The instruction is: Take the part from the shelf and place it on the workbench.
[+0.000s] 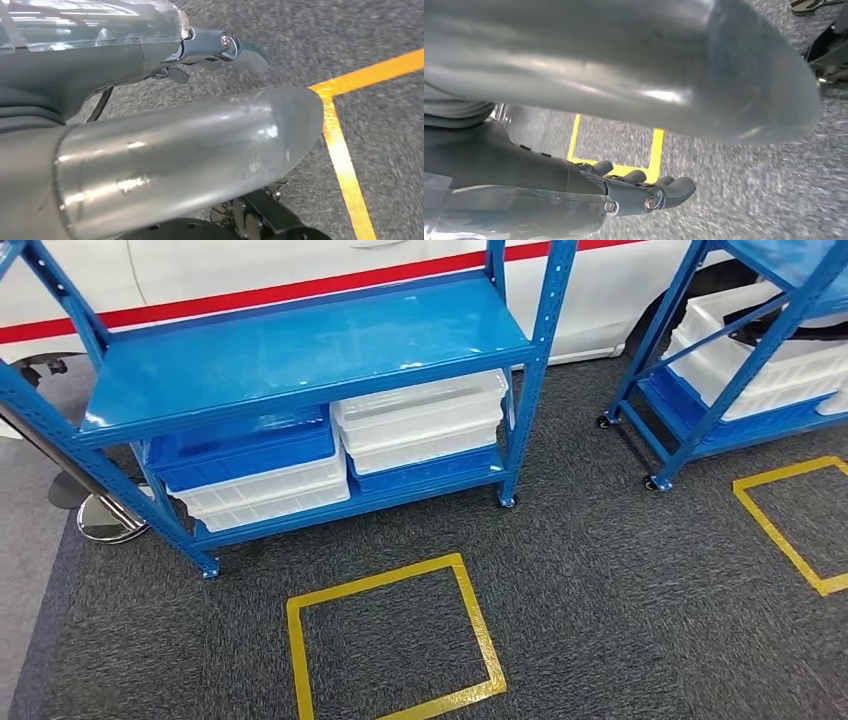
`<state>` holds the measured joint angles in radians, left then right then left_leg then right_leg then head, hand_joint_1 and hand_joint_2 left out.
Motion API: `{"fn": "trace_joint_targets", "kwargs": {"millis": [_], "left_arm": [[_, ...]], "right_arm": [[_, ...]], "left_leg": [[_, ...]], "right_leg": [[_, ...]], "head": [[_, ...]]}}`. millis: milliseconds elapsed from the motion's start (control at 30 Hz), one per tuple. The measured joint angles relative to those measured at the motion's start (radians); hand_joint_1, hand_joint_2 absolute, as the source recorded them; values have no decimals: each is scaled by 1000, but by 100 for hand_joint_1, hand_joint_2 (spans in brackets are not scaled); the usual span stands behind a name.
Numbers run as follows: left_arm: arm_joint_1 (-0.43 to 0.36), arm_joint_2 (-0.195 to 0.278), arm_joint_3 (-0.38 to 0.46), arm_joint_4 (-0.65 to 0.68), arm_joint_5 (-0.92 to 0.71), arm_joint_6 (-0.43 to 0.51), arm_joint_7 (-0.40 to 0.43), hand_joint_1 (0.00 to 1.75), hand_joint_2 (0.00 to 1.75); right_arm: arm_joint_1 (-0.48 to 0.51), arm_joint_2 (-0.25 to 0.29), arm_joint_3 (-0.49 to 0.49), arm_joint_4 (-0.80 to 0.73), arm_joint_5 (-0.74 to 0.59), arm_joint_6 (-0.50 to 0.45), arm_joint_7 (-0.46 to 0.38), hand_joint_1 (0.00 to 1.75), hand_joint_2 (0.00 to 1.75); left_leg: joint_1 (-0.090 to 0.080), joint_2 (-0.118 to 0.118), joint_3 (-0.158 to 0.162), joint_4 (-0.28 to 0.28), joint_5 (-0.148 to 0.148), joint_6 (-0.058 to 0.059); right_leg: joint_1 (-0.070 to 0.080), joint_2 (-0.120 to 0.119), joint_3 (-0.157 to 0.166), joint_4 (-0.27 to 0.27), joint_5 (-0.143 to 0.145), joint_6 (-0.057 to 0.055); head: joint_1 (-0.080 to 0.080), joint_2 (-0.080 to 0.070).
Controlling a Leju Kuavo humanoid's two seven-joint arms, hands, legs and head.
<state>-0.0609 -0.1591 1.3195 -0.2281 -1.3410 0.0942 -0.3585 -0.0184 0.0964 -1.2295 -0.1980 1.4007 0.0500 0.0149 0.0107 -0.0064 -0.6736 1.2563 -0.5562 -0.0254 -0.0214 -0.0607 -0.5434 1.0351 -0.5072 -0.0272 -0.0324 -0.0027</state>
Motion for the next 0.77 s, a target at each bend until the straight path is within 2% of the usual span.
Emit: {"fn": "trace_joint_targets", "kwargs": {"millis": [33,67,133,167,233,267,300,333,367,400,433,467,500,567,600,633,667,767], "left_arm": [[1,0,0,0,-1,0,-1,0,0],[1,0,0,0,-2,1,-3,0,0],[-3,0,0,0,-4,2,-5,0,0],[-4,0,0,0,-4,3,-6,0,0],[-3,0,0,0,-6,4,-8,0,0],[-1,-1,0,0,-7,4,-9,0,0],[0,-2,-1,0,-8,4,-10,0,0],[0,-3,-1,0,-9,4,-10,0,0],[-2,-3,-1,0,-9,4,-11,0,0],[-3,-3,-1,0,-10,3,-10,0,0],[-5,-3,-1,0,-10,2,-10,0,0],[-5,-3,-1,0,-10,2,-10,0,0],[-4,-3,-1,0,-10,1,-10,0,0],[-2,-3,-1,0,-10,0,-11,0,0],[-1,-3,-1,0,-8,-1,-12,0,0],[0,-3,0,0,-6,-1,-14,0,0],[1,-3,0,0,-3,-2,-16,0,0],[2,-3,0,0,1,-2,-21,0,0]], "right_arm": [[-1,0,0,0,1,0,0,0,0],[-1,-1,0,0,1,0,0,0,0],[-1,-1,0,0,4,0,0,0,0],[-2,-1,0,0,5,0,0,0,0],[-8,-1,0,0,7,0,0,0,0],[-10,-1,0,0,8,0,1,0,0],[-11,0,0,0,9,0,1,0,0],[-11,2,0,0,11,0,2,0,0],[-10,4,0,0,13,0,2,0,0],[-8,7,0,0,14,0,2,0,0],[-6,11,0,0,15,0,2,0,0],[-5,14,0,0,16,0,3,0,0],[-3,16,0,0,16,-1,3,0,0],[-3,18,0,0,15,-4,2,0,0],[-3,18,-1,0,11,-9,-1,0,0],[-5,18,-2,0,5,-14,-5,0,0],[-7,18,-4,0,-2,-18,-10,0,0],[-14,18,-9,0,-11,-21,-15,0,0]], "left_leg": [[-1,14,31,-61,36,4],[-5,42,65,-127,63,11],[-16,83,104,-212,87,25],[-20,88,107,-223,84,30],[-20,63,109,-231,89,38],[-17,52,114,-239,93,42],[-13,42,120,-247,98,48],[-10,31,124,-254,102,53],[-9,20,124,-256,104,57],[-10,9,122,-256,104,59],[-10,-6,121,-255,104,60],[-10,-21,121,-253,103,60],[-9,-36,122,-251,102,59],[-8,-59,123,-242,97,54],[-10,-67,121,-235,92,49],[-11,-73,118,-229,89,44],[-12,-78,115,-226,87,38],[-10,-84,111,-227,83,24]], "right_leg": [[0,-11,5,0,-3,2],[2,-22,9,0,-6,4],[5,-43,17,0,-13,14],[6,-53,20,-1,-15,19],[10,-76,28,-6,-19,30],[12,-72,30,-4,-25,35],[13,-54,24,13,-39,40],[13,-25,5,52,-64,43],[10,11,-24,111,-95,44],[9,37,-59,176,-125,44],[8,50,-90,233,-142,44],[7,55,-107,258,-138,44],[6,57,-105,245,-113,44],[2,68,-63,133,-34,44],[1,78,-39,73,-7,43],[0,86,-24,33,7,41],[0,93,-18,14,9,37],[3,92,-16,11,5,21]], "head": [[0,0],[0,0],[0,0],[0,0],[0,0],[0,0],[0,0],[0,0],[0,0],[0,0],[0,0],[0,0],[0,0],[0,0],[0,0],[0,0],[0,0],[0,0]]}}
